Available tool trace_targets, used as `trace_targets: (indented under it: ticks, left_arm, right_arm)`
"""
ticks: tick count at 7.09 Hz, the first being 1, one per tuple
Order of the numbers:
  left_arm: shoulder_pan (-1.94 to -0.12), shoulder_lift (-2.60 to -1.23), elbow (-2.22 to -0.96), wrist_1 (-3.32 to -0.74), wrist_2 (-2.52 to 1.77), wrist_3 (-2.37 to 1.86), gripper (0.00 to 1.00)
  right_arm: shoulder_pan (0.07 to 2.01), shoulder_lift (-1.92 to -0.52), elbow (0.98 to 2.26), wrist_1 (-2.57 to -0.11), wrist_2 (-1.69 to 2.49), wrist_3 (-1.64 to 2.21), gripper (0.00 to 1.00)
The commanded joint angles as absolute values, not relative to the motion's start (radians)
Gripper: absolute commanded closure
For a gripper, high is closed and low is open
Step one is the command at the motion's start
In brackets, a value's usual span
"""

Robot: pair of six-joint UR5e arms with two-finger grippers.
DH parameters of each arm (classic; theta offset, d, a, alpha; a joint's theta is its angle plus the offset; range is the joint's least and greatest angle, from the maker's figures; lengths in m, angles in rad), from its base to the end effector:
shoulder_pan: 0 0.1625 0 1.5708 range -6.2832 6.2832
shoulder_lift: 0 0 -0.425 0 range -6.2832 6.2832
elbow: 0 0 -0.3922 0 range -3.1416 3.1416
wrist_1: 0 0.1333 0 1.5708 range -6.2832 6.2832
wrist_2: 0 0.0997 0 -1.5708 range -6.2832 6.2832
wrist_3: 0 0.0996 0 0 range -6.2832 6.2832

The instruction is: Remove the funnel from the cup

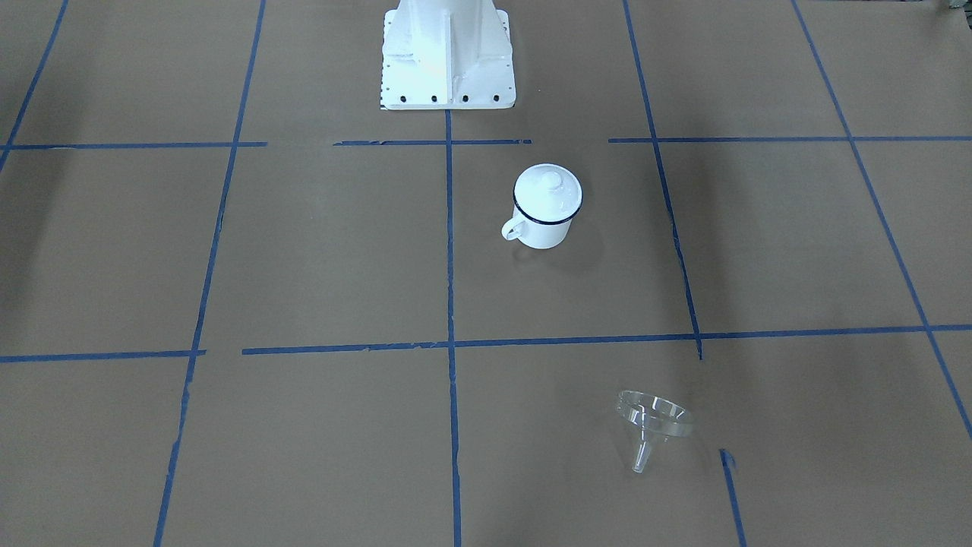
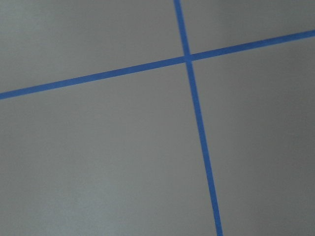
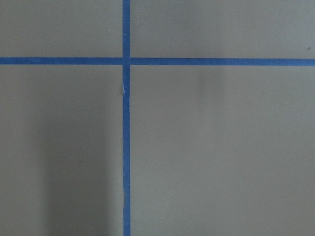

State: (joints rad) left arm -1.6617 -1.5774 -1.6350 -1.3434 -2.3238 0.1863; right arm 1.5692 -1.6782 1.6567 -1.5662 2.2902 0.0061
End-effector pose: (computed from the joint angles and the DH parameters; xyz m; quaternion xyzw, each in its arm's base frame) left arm -0.1086 -0.4733 0.6471 -0.0214 0.3731 0.0155 0.9274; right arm 0.0670 -0.4451 0.6701 -0.0093 -0.3519 0.0051 0.9360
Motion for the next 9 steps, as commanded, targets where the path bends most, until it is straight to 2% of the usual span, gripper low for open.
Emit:
trace_targets:
  ticks: [1, 5, 9]
  left_arm:
    - [-1.664, -1.588, -1.643, -1.350, -2.322, 0.144, 0.00]
    - [-1.654, -1.575, -1.654, -1.468, -2.309, 0.152, 0.00]
    - [-1.654, -1.551, -1.660, -1.465, -2.313, 0.152, 0.00]
  right_arm:
    - [1.569, -1.678, 1.657, -1.566, 2.290, 0.006, 0.00]
    - [1.569, -1.678, 1.657, -1.566, 2.290, 0.006, 0.00]
    - [1.569, -1.678, 1.657, -1.566, 2.290, 0.006, 0.00]
